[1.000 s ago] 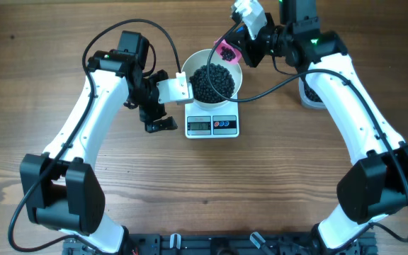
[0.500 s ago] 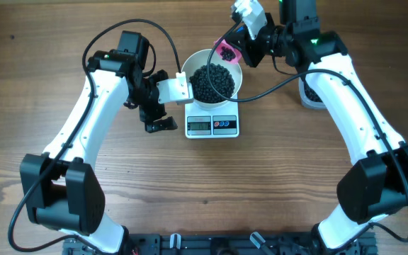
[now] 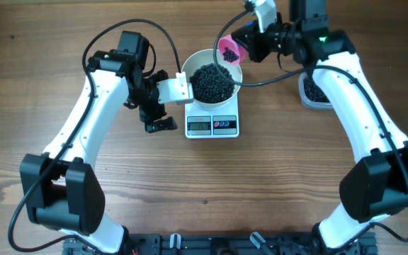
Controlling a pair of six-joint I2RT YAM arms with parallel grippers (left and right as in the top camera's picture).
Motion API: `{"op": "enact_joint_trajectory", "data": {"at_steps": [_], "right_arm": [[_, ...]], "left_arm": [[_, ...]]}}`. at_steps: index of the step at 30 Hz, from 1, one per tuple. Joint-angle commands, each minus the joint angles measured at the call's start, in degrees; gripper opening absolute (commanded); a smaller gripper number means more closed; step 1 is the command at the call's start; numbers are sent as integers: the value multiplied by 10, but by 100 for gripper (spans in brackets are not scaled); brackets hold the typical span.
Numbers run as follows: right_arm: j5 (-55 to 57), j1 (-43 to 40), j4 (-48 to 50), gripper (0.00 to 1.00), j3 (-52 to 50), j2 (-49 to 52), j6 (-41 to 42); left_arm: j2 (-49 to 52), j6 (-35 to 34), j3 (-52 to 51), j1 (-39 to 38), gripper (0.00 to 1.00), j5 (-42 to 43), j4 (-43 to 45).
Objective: Scoop item into bowl and weigh 150g on scale
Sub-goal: 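Carry the empty scoop with the right gripper back to the bean tub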
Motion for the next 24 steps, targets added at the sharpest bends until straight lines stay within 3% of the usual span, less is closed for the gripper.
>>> {"op": "enact_joint_trajectory", "data": {"at_steps": [1, 13, 19, 24], "right_arm": [[-35, -19, 3, 4, 8, -9, 57], [-79, -115, 1, 4, 8, -9, 218], [-103, -171, -13, 4, 8, -9, 235], [-85, -224, -125, 4, 7, -9, 216]], "left_arm": [[2, 11, -4, 2, 100, 14, 0], [2, 11, -4, 2, 100, 14, 0], [2, 11, -4, 2, 100, 14, 0], [2, 11, -4, 2, 100, 14, 0]]}}
